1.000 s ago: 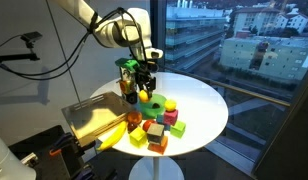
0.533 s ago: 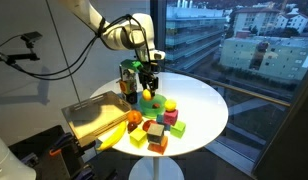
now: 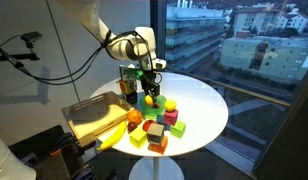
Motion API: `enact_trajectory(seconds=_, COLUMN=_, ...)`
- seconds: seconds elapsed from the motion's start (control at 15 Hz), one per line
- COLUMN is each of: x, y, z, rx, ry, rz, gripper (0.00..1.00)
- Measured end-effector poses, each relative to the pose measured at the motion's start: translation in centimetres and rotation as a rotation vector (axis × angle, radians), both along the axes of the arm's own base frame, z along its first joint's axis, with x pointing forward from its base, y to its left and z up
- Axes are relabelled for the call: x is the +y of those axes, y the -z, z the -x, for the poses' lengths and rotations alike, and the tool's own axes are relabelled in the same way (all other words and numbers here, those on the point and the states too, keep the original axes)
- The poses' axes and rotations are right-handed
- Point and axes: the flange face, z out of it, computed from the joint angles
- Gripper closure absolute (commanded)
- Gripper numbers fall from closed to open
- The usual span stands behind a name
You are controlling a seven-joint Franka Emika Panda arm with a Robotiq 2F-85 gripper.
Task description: Pick up the yellow fruit on top of the light green block and put it in the green bowl
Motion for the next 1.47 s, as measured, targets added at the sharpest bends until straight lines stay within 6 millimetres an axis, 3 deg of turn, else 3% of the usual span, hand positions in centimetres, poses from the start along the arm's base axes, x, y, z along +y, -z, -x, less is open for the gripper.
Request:
enact_trajectory(seconds=0.27, x=-0.5, y=2.0, z=0.0, rx=0.006, ry=0.005, rz=0.002, gripper=0.57)
enact_trajectory(seconds=0.33, x=-0.6, y=2.3, z=0.0, rx=0.011, ry=0.007, rz=0.002, gripper=0.42)
enact_trajectory(seconds=0.4, x=-0.7, y=2.6, z=0.1, rx=0.016, ry=0.009, rz=0.003, gripper=0.19)
enact_trajectory(seconds=0.47, x=-0.8, y=2.9, z=0.1, rx=0.020, ry=0.010, rz=0.004, gripper=0.06)
enact_trajectory(seconds=0.53, x=-0.9, y=3.1, z=0.2, rx=0.024, ry=0.012, rz=0.005, gripper=0.02)
enact_trajectory(seconds=1.13, x=-1.2, y=3.7, z=1.4, rx=0.136, ry=0.024, rz=0.011, gripper=0.00)
enact_trajectory(seconds=1.47, x=-1.4, y=1.1, z=2.1, rx=0.168, ry=0.006, rz=0.010, gripper=0.00)
